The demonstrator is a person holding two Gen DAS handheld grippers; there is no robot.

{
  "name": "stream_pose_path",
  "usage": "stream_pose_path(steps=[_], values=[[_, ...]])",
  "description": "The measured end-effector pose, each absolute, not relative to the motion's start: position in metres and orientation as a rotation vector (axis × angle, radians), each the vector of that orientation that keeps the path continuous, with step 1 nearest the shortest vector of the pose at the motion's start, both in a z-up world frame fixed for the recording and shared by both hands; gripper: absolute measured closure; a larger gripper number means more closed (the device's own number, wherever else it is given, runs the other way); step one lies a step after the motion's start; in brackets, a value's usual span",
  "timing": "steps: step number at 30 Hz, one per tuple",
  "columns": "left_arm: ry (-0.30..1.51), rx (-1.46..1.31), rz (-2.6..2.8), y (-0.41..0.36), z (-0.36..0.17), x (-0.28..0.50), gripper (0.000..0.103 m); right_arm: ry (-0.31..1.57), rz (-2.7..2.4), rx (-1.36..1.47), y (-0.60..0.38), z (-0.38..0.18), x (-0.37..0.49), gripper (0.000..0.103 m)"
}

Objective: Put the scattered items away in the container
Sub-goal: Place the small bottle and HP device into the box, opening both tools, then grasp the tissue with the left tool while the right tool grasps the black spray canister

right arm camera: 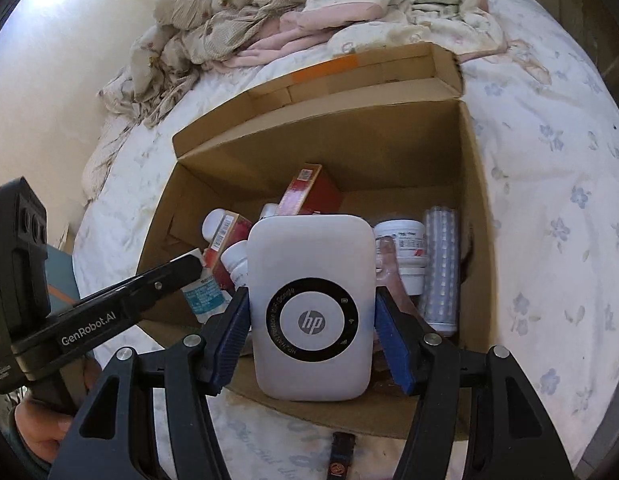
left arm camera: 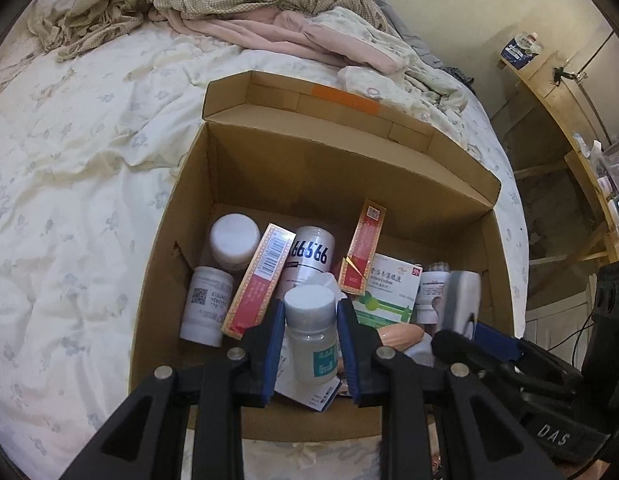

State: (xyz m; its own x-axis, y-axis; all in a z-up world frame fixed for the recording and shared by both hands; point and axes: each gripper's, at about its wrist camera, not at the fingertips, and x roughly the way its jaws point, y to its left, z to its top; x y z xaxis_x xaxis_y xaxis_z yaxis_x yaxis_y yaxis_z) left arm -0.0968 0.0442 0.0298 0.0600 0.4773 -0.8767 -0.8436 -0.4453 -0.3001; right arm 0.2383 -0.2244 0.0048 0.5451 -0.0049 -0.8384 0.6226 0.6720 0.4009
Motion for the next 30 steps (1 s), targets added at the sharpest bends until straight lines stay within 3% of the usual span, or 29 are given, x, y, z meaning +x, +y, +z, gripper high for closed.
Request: stream_pose_path(steps=[1, 3, 11, 16, 19, 25, 30], values=[[0.422, -1.297, 1.609, 0.045, 0.028, -0.097, 0.068, 0.954, -0.424, 0.758, -0.224, 0.002, 0.241, 0.037], [0.418, -1.329, 1.599, 0.044, 0.027, -0.099, 0.043, 0.97, -0.428, 0.757, -0.221, -0.002, 0.244, 0.035], [0.165, -1.426, 1.472, 0.009, 0.048, -0.112, 0.035, 0.899, -0.506, 0.768, -0.219, 0.018, 0.231, 0.02], [0.137, -1.389, 1.435, -0.021, 0.066, -0.108, 0.035, 0.803, -0.537, 0.796, -0.226, 0.037, 0.212, 0.02], [0.107, -1.365, 1.407, -0.044, 0.067, -0.107, 0.026, 0.762, -0.563, 0.823, -0.228, 0.044, 0.199, 0.02], [0.028, -1.433, 1.352, -0.088, 0.039, -0.12, 0.026, 0.685, -0.545, 0.883, -0.216, 0.058, 0.166, 0.02], [0.023, -1.507, 1.303, -0.12, -0.002, -0.111, 0.026, 0.768, -0.488, 0.783, -0.204, 0.074, 0.151, 0.02]])
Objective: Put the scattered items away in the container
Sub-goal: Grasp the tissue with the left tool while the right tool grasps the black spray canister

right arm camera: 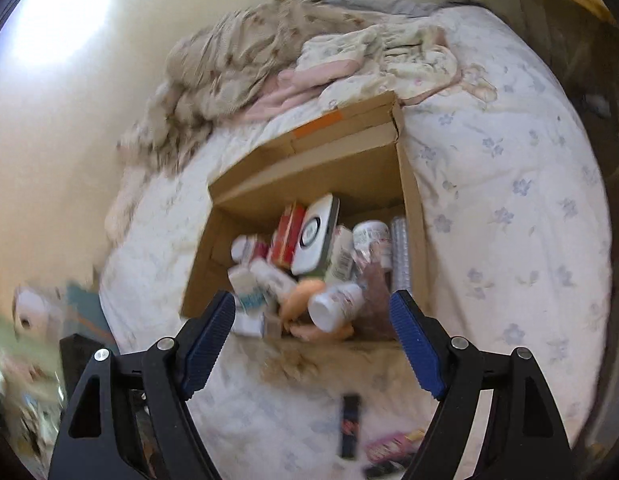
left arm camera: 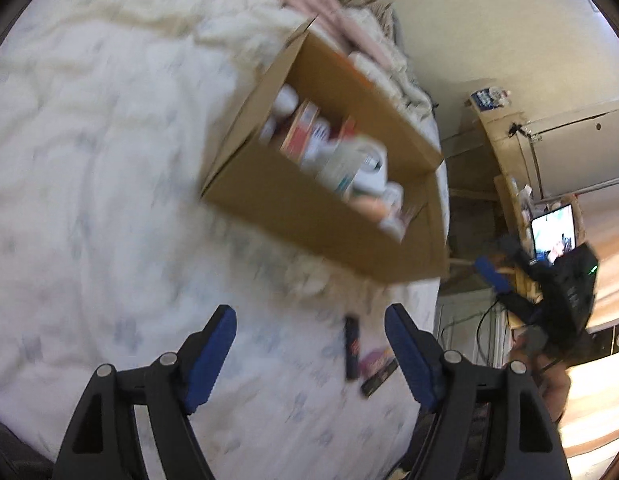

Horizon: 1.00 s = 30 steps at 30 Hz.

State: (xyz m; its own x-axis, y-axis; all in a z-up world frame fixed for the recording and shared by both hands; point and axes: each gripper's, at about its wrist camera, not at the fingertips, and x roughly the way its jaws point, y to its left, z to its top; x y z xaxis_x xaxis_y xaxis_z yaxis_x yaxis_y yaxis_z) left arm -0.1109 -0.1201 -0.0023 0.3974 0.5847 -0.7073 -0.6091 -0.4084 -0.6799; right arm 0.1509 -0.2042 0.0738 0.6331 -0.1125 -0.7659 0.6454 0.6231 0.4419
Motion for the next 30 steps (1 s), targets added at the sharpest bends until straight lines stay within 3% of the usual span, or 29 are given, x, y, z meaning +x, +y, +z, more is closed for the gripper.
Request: stream_pose_path(steps=[1, 3, 8, 13, 16, 18, 23, 26, 30], values=[[0.042, -1.537, 1.311, -0.122, -0.008, -0.108, 0.026, 0.795, -0.472, 0.76, -0.2, 0.075, 0.146, 0.022], [0.072, -1.543, 1.311, -0.117, -0.01, -0.103, 0.026, 0.832, -0.472, 0.734, -0.195, 0.071, 0.139, 0.052], [0.154, -1.497, 1.344, -0.106, -0.009, -0.095, 0.026, 1.126, -0.374, 0.711, -0.161, 0.016, 0.156, 0.054], [0.15, -1.53, 1.342, -0.111, -0.016, -0.102, 0.026, 1.305, -0.322, 0.643, -0.127, -0.036, 0.187, 0.054], [0.154, -1.518, 1.355, -0.112, -0.015, -0.102, 0.026, 1.352, -0.352, 0.58, -0.119, -0.054, 0.206, 0.056], [0.184, -1.504, 1.37, -0.111, -0.015, -0.101, 0.026, 1.373, -0.374, 0.521, -0.116, -0.059, 0.216, 0.065], [0.22, -1.493, 1.366, -0.113, -0.014, -0.097, 0.026, 1.412, -0.369, 0.484, -0.111, -0.074, 0.221, 0.066], [0.238, -1.48, 1.361, -0.11, -0.014, -0.093, 0.026, 1.409, -0.352, 0.448, -0.107, -0.07, 0.22, 0.082], [0.323, -1.452, 1.36, -0.094, -0.016, -0.079, 0.026, 1.352, -0.352, 0.473, -0.109, -0.055, 0.213, 0.082]])
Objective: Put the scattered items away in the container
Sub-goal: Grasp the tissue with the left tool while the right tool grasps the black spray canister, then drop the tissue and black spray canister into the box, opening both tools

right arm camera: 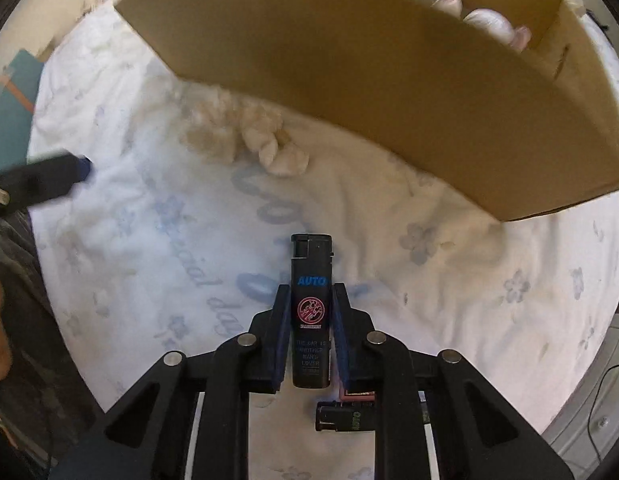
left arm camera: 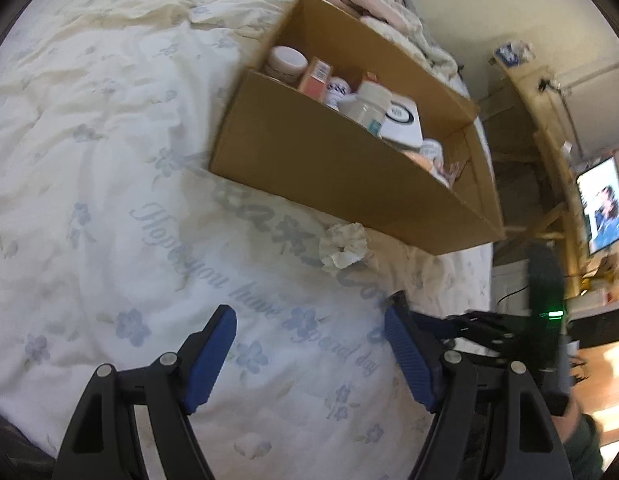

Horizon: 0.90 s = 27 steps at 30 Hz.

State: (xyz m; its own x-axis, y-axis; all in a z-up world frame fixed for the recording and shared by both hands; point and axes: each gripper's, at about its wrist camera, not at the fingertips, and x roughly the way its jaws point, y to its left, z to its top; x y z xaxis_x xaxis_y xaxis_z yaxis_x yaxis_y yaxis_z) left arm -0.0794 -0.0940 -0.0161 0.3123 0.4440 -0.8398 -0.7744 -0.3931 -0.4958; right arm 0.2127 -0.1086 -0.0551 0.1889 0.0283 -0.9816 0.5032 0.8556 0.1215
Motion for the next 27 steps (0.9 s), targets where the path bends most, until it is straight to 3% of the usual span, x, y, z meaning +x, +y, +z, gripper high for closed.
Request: stream_pose_path(steps=[7, 11, 13, 14, 15, 21, 27], values=[[0.532, -1.371, 1.389, -0.042, -0.024, -0.049, 0.026, 1.175, -0.387, 0.552, -0.127, -0.01, 0.189, 0.082], [0.549, -1.37, 1.426, -0.021, -0.032, -0.044, 0.027, 1.084, -0.416, 0.612, -0.136, 0.011, 0.162, 0.082], [0.55, -1.347, 1.425, -0.013, -0.033, -0.041, 0.051, 1.058, -0.424, 0.628, -0.139, 0.019, 0.16, 0.082], [0.567, -1.333, 1.423, -0.011, -0.033, -0.04, 0.075, 1.044, -0.429, 0.635, -0.139, 0.022, 0.159, 0.082], [0.576, -1.328, 1.411, -0.009, -0.034, -0.038, 0.089, 1.03, -0.426, 0.641, -0.139, 0.026, 0.158, 0.082], [0.552, -1.221, 1.353, -0.025, -0.011, -0.032, 0.092, 0.965, -0.383, 0.64, -0.151, 0.045, 0.172, 0.082], [0.445, -1.131, 1.332, -0.049, 0.045, -0.046, 0.092, 0.833, -0.376, 0.649, -0.155, 0.07, 0.185, 0.082]])
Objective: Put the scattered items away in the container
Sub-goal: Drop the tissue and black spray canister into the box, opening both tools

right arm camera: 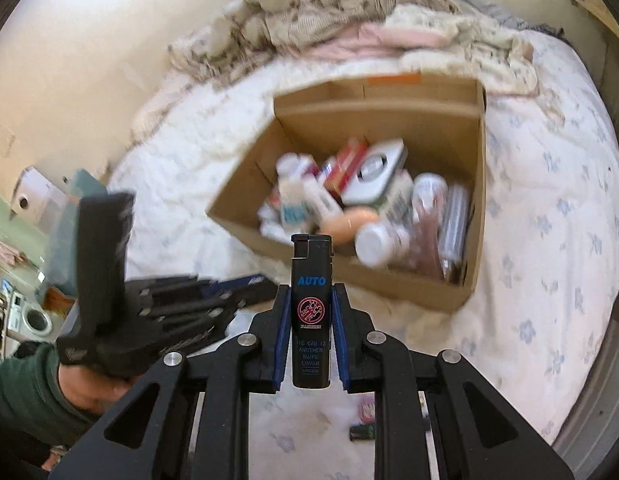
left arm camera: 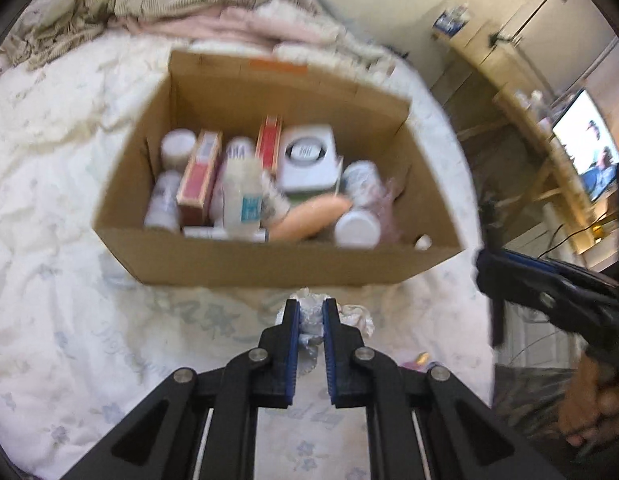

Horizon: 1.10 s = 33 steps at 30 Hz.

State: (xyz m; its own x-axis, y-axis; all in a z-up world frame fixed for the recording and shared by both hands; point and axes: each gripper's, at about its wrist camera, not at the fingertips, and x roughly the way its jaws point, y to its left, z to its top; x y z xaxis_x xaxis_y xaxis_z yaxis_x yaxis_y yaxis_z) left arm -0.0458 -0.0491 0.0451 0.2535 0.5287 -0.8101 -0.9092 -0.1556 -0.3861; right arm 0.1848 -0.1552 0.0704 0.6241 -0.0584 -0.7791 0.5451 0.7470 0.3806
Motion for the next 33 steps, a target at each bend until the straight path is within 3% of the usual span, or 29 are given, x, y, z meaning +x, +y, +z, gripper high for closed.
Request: stream_pose_path(steps=[5, 10, 28, 31, 33], values=[[0.313, -1.123, 1.343, -0.047, 0.082, -0.063, 0.092, 0.762, -0.415, 0.694, -0.19, 0.079, 0.188, 0.082], [0.306, -1.044, 1.382, -0.017, 0.107, -0.064, 0.092, 0.767, -0.471, 0.694, -0.219, 0.078, 0.198, 0.082], [0.519, -1.043, 1.434, 0.069, 0.047, -0.052, 0.088, 0.945, -0.587, 0.661, -0.249, 0.015, 0.243, 0.082], [0.527, -1.078, 1.431, 0.071, 0.044, -0.054, 0.07, 0.955, -0.603, 0.654, -0.246, 0.014, 0.244, 0.081], [0.531, -1.109, 1.424, 0.071, 0.044, -0.056, 0.036, 0.96, -0.633, 0.631, -0.245, 0.014, 0.245, 0.08]])
